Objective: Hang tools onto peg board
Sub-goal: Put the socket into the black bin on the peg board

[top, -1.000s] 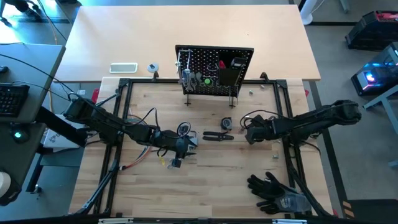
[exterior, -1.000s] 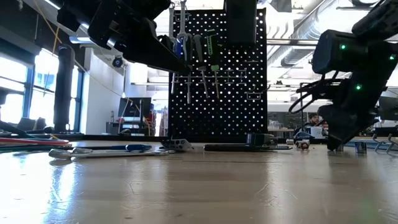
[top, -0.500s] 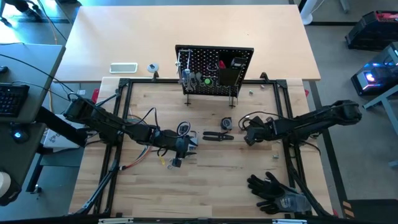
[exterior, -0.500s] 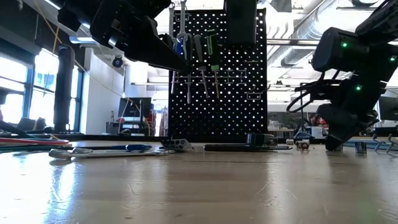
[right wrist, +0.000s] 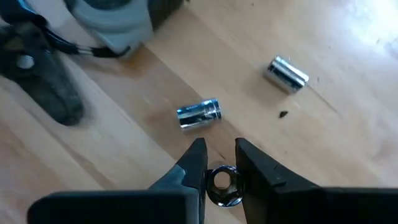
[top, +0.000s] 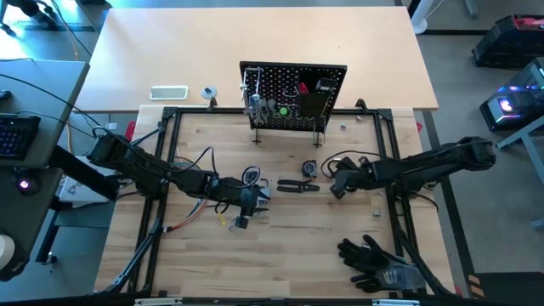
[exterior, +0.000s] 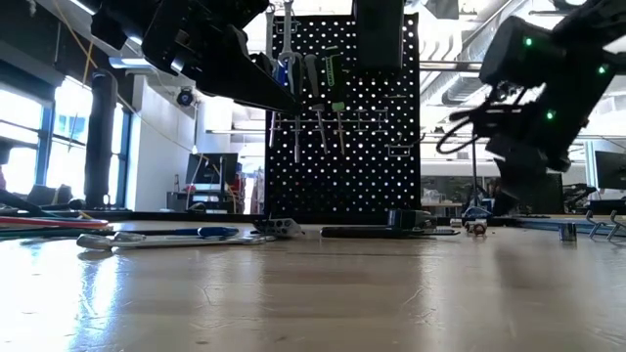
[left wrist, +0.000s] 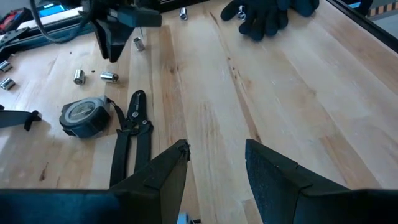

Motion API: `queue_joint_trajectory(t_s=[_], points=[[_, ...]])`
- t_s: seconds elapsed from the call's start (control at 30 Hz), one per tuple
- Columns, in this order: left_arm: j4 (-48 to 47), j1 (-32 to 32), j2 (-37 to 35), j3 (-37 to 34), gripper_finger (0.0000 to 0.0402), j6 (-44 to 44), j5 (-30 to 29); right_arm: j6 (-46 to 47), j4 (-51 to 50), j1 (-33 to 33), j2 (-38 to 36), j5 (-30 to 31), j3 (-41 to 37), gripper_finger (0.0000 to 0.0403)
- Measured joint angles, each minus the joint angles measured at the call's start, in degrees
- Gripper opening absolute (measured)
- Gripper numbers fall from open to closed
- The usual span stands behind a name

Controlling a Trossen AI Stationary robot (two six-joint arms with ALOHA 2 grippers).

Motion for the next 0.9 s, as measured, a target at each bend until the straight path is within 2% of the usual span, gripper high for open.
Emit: queue_joint_trajectory(t_s=[0.37,0.53,0.9], points=[[0.0,0.0,0.0,0.0,0.0149,0.0,0.0,-8.6,-1.6,0.1,-4.5,-1.5,9.9,0.005],[-0.4,0.0,0.0,0.0,0.0144,0.0,0.0,-15.0,-2.7,0.1,-4.7,-4.0,17.4,0.005],[-0.5,0.0,0.0,0.0,0.0142,0.0,0.0,-27.5,-8.2,2.5,-4.7,-3.2,36.4,0.005]])
